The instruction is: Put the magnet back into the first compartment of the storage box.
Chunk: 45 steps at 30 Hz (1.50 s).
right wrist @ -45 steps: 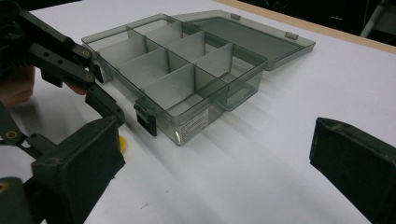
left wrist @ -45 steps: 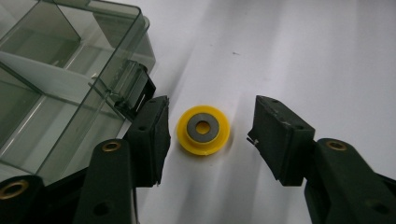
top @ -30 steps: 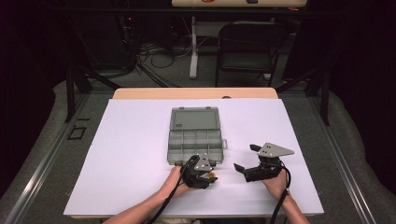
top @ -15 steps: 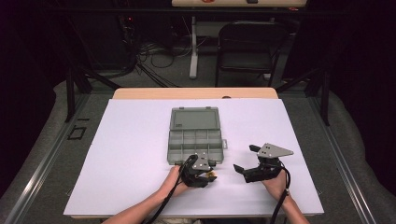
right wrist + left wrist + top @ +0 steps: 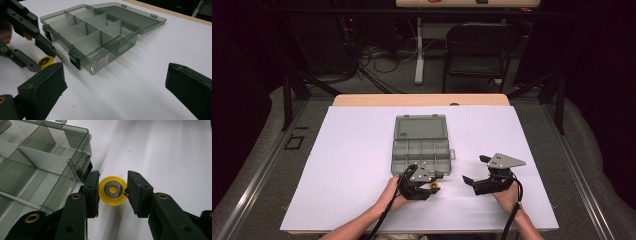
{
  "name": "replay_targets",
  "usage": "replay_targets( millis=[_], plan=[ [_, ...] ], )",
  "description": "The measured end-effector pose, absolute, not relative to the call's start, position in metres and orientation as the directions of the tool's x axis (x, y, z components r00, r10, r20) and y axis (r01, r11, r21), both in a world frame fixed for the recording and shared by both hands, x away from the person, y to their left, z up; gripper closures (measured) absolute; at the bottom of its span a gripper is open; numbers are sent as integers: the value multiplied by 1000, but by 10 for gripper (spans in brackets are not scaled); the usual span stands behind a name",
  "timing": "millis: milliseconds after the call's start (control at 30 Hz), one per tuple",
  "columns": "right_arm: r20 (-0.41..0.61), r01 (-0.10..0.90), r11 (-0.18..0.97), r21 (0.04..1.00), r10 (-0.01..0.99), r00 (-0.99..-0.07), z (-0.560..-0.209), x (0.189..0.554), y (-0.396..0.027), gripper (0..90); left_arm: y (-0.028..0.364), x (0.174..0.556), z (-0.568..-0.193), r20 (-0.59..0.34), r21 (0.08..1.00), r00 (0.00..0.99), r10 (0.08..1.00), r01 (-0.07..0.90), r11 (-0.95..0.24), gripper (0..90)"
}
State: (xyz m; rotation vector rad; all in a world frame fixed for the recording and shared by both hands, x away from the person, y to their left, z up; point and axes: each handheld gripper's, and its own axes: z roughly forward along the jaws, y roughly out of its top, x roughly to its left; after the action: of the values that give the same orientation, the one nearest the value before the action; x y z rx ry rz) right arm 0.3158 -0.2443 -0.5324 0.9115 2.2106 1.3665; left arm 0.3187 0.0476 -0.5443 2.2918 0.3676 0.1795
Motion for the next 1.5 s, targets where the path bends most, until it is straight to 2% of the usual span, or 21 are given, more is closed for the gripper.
replay_targets(
  millis=[500, 833, 1500],
  plan=[
    [-31, 302, 342, 890, 707, -707, -533, 316, -243, 20, 63, 318, -537, 33, 736, 940, 341, 208, -645, 633],
    [-33, 299, 345, 890, 702, -711, -532, 319, -239, 19, 66, 317, -533, 47, 734, 941, 335, 195, -651, 633],
    [-53, 283, 359, 889, 696, -716, -529, 318, -234, 20, 89, 320, -512, 73, 757, 923, 379, 196, -624, 634]
  ],
)
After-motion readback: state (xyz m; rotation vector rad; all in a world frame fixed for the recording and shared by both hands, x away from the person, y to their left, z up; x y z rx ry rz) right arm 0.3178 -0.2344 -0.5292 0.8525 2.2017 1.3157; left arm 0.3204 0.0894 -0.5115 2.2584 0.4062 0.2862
